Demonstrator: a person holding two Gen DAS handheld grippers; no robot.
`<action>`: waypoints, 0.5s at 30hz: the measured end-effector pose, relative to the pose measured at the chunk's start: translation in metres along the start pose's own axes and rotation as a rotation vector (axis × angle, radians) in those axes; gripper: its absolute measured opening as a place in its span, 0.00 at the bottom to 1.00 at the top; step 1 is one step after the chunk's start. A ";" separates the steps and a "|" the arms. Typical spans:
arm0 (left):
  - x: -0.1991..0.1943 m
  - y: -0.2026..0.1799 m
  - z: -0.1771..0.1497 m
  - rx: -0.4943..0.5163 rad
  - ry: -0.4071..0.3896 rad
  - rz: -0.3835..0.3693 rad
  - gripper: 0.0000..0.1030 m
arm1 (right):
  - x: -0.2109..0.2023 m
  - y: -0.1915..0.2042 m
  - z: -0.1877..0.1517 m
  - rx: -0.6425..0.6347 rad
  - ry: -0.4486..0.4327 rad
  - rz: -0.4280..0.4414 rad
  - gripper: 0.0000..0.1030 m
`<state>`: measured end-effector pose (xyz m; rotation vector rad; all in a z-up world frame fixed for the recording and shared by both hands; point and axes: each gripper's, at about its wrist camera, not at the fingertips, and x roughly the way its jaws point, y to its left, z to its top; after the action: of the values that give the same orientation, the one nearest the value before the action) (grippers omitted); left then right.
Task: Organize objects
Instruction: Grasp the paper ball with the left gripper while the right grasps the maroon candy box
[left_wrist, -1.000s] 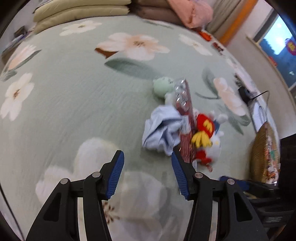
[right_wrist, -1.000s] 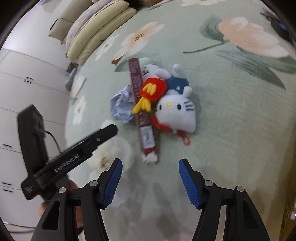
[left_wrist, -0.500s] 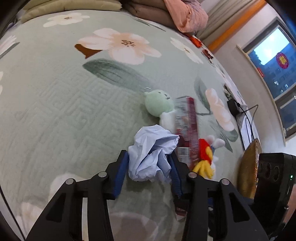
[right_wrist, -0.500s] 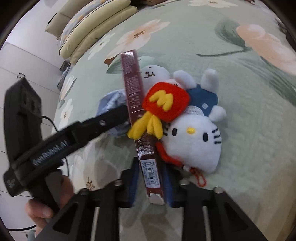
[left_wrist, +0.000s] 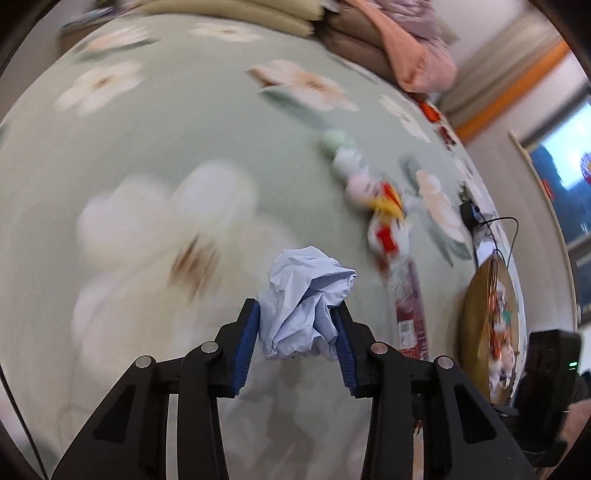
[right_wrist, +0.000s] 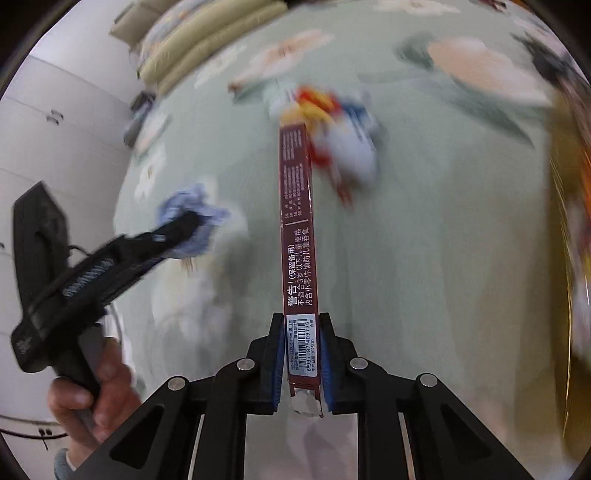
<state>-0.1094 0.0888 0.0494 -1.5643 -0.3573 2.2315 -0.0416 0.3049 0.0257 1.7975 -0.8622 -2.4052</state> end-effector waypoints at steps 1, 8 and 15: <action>-0.005 0.003 -0.012 -0.019 0.008 0.007 0.35 | -0.001 -0.006 -0.015 0.013 0.022 -0.017 0.16; -0.032 0.005 -0.077 -0.064 0.067 0.028 0.35 | -0.001 -0.029 -0.073 0.043 0.074 -0.089 0.16; -0.050 -0.003 -0.084 -0.027 0.040 0.045 0.35 | -0.011 -0.035 -0.065 0.039 0.080 -0.093 0.27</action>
<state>-0.0148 0.0675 0.0637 -1.6441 -0.3459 2.2345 0.0314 0.3115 0.0082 1.9748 -0.8420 -2.3673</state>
